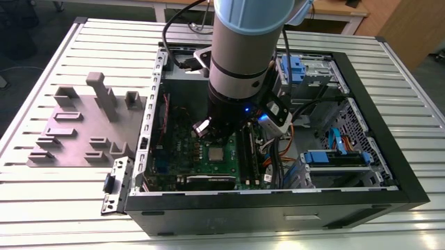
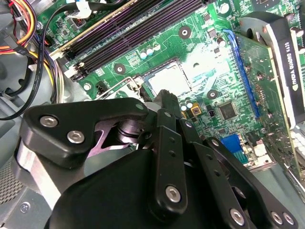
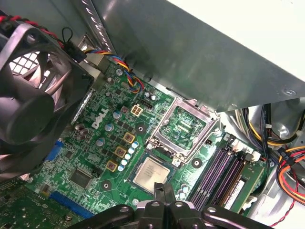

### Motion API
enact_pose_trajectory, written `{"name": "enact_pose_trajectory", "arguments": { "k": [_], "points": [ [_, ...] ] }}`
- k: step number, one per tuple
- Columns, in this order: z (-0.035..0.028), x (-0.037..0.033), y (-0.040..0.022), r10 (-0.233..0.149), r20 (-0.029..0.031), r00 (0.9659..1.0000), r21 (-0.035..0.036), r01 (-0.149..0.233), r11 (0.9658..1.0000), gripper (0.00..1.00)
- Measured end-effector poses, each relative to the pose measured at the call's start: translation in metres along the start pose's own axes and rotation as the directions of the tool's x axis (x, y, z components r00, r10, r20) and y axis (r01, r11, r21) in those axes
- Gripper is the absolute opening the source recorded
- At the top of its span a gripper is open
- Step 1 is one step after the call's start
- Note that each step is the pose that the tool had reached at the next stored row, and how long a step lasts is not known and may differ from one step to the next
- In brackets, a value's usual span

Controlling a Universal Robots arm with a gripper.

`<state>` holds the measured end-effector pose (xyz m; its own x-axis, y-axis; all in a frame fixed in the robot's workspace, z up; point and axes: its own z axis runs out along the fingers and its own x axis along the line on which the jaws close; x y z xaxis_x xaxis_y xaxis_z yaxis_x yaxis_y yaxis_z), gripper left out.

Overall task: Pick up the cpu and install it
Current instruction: 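Place the cpu into insertion slot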

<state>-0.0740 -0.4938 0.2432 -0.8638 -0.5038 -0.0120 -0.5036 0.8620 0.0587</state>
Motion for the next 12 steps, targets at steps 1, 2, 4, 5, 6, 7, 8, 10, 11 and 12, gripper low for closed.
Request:
{"name": "enact_pose_trajectory", "arguments": {
  "k": [1, 2, 4, 5, 6, 7, 8, 10, 11, 12],
  "points": [
    [0.0, 0.0, 0.0, 0.0, 0.0, 1.0, 0.0, 0.0, 1.0, 0.11],
    [0.0, 0.0, 0.0, 0.0, 0.0, 1.0, 0.0, 0.0, 1.0, 0.11],
    [0.0, 0.0, 0.0, 0.0, 0.0001, 1.0, 0.0, 0.0, 1.0, 0.11],
    [0.0, 0.0, 0.0, 0.0, 0.0, 1.0, 0.0, 0.0, 1.0, 0.11],
    [0.0, 0.0, 0.0, 0.0, 0.0, 1.0, 0.0001, 0.0, 1.0, 0.11],
    [0.0, 0.0, 0.0, -0.001, 0.0001, 1.0, 0.0, 0.001, 1.0, 0.11],
    [0.0, 0.0, 0.0, -0.006, -0.0003, 1.0, 0.0, 0.006, 1.0, 0.11],
    [0.0, 0.0001, 0.0, -0.039, -0.0023, 0.9992, -0.0004, 0.039, 0.9992, 0.11],
    [0.0, 0.0001, 0.0, -0.057, -0.0034, 0.9984, -0.0006, 0.057, 0.9984, 0.11],
    [0.0, -0.0001, -0.0001, -0.068, -0.0039, 0.9977, -0.0008, 0.068, 0.9977, 0.11]
  ]
}}
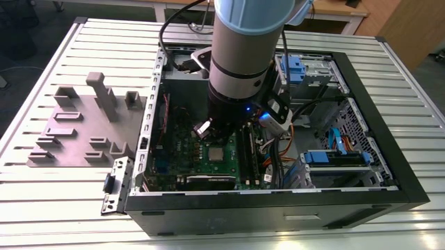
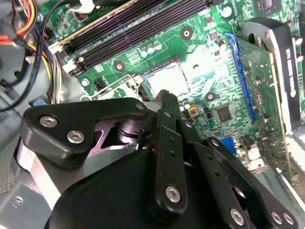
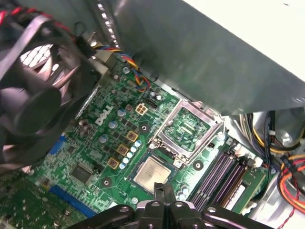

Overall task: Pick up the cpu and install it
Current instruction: 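Place the cpu into insertion slot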

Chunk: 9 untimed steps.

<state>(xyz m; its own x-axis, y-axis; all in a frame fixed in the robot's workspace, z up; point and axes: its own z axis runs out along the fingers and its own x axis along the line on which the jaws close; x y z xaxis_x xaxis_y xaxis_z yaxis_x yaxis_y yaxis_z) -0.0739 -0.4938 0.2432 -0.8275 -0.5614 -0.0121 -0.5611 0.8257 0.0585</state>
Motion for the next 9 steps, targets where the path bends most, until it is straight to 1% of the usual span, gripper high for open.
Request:
{"name": "enact_pose_trajectory", "arguments": {
  "k": [4, 7, 9],
  "points": [
    [0.0, -0.0023, -0.0008, -0.005, -0.0003, 1.0, -0.0003, 0.005, 1.0, 0.11],
    [0.0001, -0.0057, 0.0003, -0.007, -0.0004, 1.0, -0.0002, 0.007, 1.0, 0.11],
    [0.0002, -0.0062, 0.0007, -0.018, -0.0011, 0.9998, -0.0004, 0.018, 0.9998, 0.11]
  ]
}}
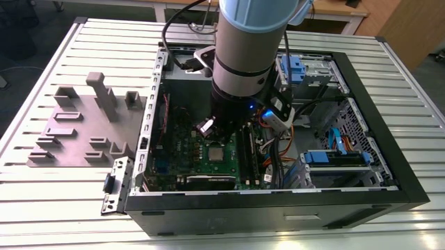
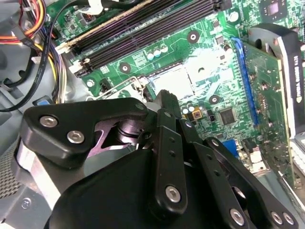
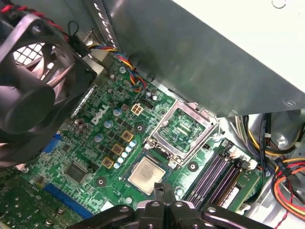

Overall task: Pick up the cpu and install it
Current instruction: 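Place the cpu into insertion slot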

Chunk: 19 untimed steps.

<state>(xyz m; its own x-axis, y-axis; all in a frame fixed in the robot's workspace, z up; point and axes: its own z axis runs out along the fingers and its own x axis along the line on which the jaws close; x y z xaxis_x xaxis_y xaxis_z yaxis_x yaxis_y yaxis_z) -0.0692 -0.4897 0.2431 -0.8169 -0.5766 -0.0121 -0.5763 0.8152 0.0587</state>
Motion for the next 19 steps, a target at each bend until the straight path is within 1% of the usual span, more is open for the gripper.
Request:
{"name": "enact_pose_trajectory", "arguments": {
  "k": [3, 5, 7, 9, 12, 14, 16, 19],
  "points": [
    [0.0001, -0.0001, 0.0, -0.053, -0.0031, 0.9986, -0.0007, 0.053, 0.9986, 0.11],
    [0.0003, -0.0001, 0.0, -0.09, -0.0053, 0.9959, -0.0013, 0.09, 0.9959, 0.11],
    [0.0004, 0.0, 0.0, -0.126, -0.0073, 0.992, -0.002, 0.126, 0.992, 0.11],
    [0.0006, -0.0001, 0.0, -0.162, -0.0093, 0.9868, -0.0027, 0.162, 0.9868, 0.11],
    [0.0008, -0.0001, 0.0, -0.216, -0.0124, 0.9764, -0.004, 0.216, 0.9765, 0.11],
    [0.001, -0.0001, 0.0, -0.25, -0.0143, 0.968, -0.0049, 0.25, 0.9681, 0.11],
    [0.0011, -0.0001, -0.0001, -0.285, -0.0163, 0.9584, -0.0059, 0.285, 0.9585, 0.11],
    [0.0014, -0.0001, -0.0001, -0.338, -0.0191, 0.941, -0.0076, 0.338, 0.9412, 0.11]
  ]
}}
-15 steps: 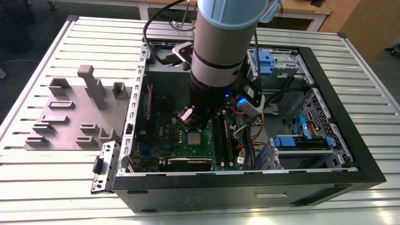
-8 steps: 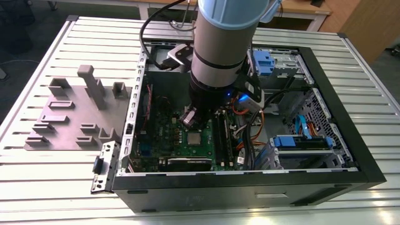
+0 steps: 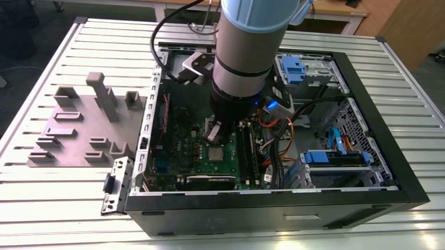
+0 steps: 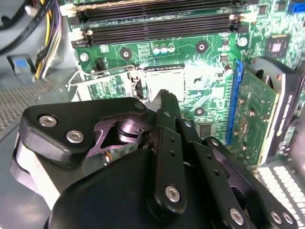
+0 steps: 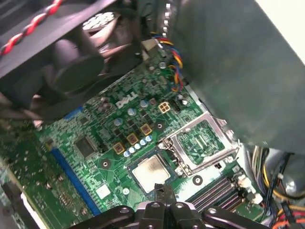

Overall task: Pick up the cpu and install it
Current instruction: 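Place the cpu into insertion slot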

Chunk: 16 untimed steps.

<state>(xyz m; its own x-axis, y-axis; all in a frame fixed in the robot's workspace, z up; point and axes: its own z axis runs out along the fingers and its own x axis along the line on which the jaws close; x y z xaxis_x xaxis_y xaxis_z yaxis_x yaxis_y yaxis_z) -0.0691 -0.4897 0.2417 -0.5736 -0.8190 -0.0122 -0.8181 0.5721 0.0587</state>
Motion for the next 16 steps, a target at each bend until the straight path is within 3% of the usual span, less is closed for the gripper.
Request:
{"name": "enact_pose_trajectory", "arguments": {
  "k": [3, 6, 13, 16],
  "points": [
    [0.0004, 0.0, 0.0, -0.054, -0.0032, 0.9985, -0.0007, 0.054, 0.9985, 0.11],
    [0.0008, 0.0, 0.0, -0.109, -0.0064, 0.9941, -0.0016, 0.109, 0.9941, 0.11],
    [0.0013, 0.0, -0.0002, -0.22, -0.0125, 0.9755, -0.0042, 0.22, 0.9756, 0.11],
    [0.0014, -0.0001, -0.0002, -0.22, -0.0105, 0.9753, -0.005, 0.22, 0.9754, 0.11]
  ]
}}
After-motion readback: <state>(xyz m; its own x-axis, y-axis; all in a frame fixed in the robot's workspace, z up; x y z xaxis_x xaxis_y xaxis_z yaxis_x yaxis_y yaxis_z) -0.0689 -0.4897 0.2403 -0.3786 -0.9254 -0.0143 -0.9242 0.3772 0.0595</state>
